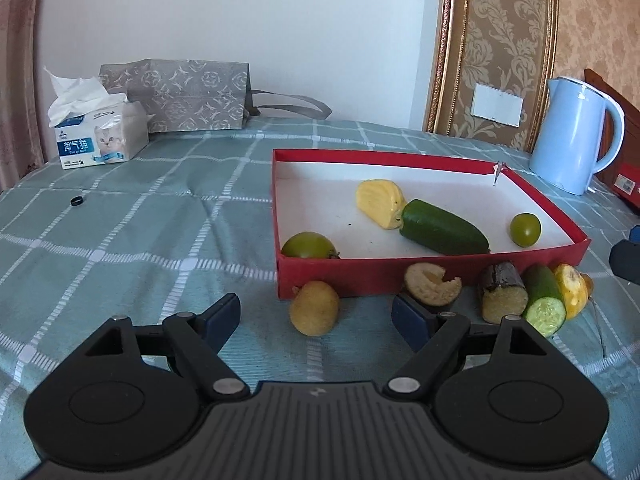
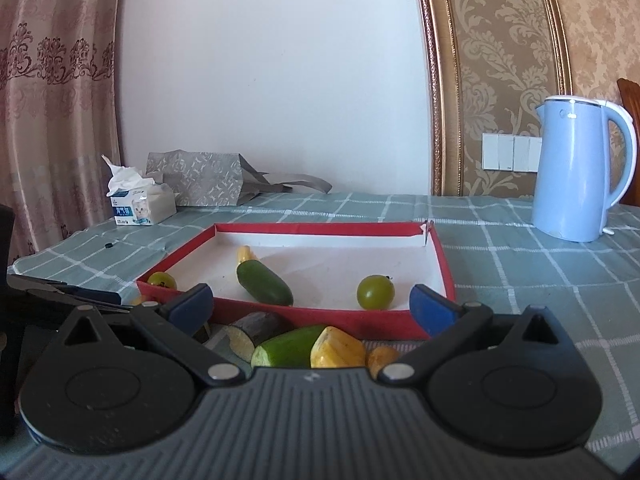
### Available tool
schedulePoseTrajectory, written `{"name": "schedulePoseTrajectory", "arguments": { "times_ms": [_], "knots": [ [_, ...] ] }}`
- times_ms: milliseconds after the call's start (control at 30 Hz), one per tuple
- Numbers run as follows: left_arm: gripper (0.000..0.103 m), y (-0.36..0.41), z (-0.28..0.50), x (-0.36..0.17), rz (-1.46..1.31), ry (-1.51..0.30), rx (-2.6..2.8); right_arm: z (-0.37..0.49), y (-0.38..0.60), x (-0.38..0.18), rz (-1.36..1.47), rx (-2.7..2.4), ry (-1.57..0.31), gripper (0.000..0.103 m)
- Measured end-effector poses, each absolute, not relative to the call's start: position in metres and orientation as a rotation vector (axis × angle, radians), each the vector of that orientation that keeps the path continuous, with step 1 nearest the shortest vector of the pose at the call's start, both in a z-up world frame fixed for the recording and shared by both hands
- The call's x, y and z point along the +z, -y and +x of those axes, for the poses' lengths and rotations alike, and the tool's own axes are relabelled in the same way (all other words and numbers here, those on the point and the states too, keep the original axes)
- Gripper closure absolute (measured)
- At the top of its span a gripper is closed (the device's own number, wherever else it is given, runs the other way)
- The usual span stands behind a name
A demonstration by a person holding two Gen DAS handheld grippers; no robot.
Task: Organize fruits
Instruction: 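Move the left gripper to the small yellow round fruit and close, then lift the small yellow fruit with left gripper while right gripper grasps small brown round fruit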
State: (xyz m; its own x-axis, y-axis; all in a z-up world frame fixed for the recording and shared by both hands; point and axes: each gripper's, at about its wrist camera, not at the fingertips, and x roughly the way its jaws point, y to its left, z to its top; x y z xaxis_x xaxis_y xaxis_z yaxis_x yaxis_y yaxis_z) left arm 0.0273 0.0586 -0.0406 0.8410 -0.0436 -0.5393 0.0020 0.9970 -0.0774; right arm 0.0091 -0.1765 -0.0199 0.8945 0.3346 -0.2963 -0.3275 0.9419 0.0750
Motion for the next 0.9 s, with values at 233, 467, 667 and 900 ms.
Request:
{"name": "schedulePoseTrajectory", "arguments": {
  "times_ms": [233, 467, 667, 900],
  "knots": [
    [0.02, -0.061, 0.032, -0.042, -0.099, -0.589, -0.023, 0.01, 0.176, -0.02, 0.019, 0.345, -0.315, 0.0],
    [0.045, -0.06, 0.033, -0.041, -0.088, -0.59, -0.016, 0.01, 0.177, -0.02, 0.016, 0.342, -0.317, 0.0],
    [0.071, -0.059, 0.032, -0.041, -0.079, -0.582, -0.033, 0.011, 0.177, -0.02, 0.01, 0.331, -0.317, 0.0],
    [0.078, -0.058, 0.03, -0.041, -0.089, -0.584, -0.074, 0.017, 0.192, -0.015, -0.012, 0.163, -0.296, 0.0]
  ]
}}
